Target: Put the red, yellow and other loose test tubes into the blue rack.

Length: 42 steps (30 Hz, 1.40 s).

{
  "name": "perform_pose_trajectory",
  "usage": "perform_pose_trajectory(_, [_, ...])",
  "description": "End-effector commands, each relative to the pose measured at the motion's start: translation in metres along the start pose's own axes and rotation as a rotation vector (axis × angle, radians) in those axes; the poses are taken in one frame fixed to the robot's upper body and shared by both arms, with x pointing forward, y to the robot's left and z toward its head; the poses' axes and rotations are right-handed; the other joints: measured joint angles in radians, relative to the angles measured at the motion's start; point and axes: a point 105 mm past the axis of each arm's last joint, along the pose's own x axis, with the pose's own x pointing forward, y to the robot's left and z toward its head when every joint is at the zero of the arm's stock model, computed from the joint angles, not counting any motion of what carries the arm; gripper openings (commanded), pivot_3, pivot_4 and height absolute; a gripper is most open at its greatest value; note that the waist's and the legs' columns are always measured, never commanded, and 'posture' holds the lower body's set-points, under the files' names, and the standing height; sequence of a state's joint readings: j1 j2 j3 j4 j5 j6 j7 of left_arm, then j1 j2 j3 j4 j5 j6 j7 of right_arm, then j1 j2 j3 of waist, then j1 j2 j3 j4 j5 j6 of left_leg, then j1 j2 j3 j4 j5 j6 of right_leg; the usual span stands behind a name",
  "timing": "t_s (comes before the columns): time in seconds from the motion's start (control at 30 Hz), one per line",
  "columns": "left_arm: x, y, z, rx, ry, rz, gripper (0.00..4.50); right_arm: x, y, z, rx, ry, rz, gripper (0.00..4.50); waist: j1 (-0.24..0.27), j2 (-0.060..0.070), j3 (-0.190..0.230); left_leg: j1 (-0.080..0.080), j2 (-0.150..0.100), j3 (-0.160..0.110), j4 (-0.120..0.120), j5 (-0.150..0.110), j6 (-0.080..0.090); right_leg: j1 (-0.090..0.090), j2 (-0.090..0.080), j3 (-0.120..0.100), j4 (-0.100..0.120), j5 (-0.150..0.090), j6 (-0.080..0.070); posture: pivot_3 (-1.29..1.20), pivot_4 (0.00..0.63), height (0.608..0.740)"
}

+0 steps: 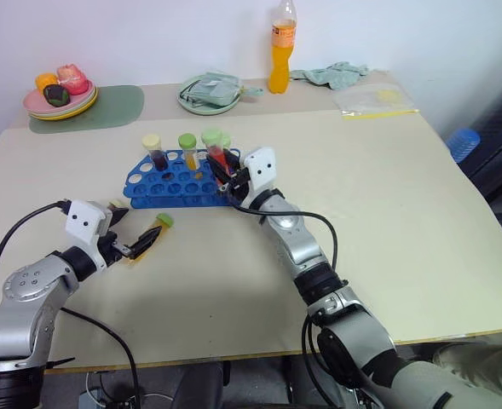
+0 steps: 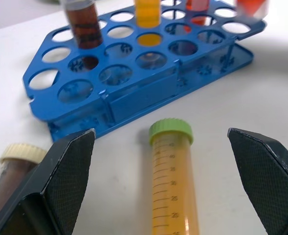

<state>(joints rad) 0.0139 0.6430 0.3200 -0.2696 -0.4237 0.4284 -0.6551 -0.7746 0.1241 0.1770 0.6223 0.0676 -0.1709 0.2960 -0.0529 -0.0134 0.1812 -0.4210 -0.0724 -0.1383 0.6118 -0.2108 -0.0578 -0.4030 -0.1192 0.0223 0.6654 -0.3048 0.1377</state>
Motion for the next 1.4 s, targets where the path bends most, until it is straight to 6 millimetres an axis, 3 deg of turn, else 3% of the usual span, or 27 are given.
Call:
perform_pose_trajectory(0.03, [-0.001,0.0,0.008,0.029,-0.016,-0.007,4.5,0.009,0.001,0.016,-0.029,-0.06,-0.005,0.72,-0.003,0.0,0.0,0.0,0.0,0.0,0.0,0.0,0.0,0.0,0.0,0.0,0.0,0.0,0.0,0.0,0.15,0.74])
perform_pose_trajectory(0.8, [0.002,-0.005,0.009,0.023,-0.022,-0.026,4.5,0.018,0.022,0.006,0.029,-0.044,0.086,0.72,-0.017,0.0,0.0,0.001,0.0,0.0,0.0,0.0,0.0,0.0,0.001,0.0,0.002,0.0,0.0,0.0,0.15,0.74])
perform_pose_trajectory(1.4, [0.002,-0.008,0.007,0.016,-0.015,-0.027,4.5,0.021,0.022,-0.003,0.041,-0.018,0.054,0.72,-0.018,0.001,-0.001,0.002,0.001,0.0,0.0,0.0,0.0,0.0,0.001,0.001,0.002,0.001,-0.001,0.0,0.15,0.74])
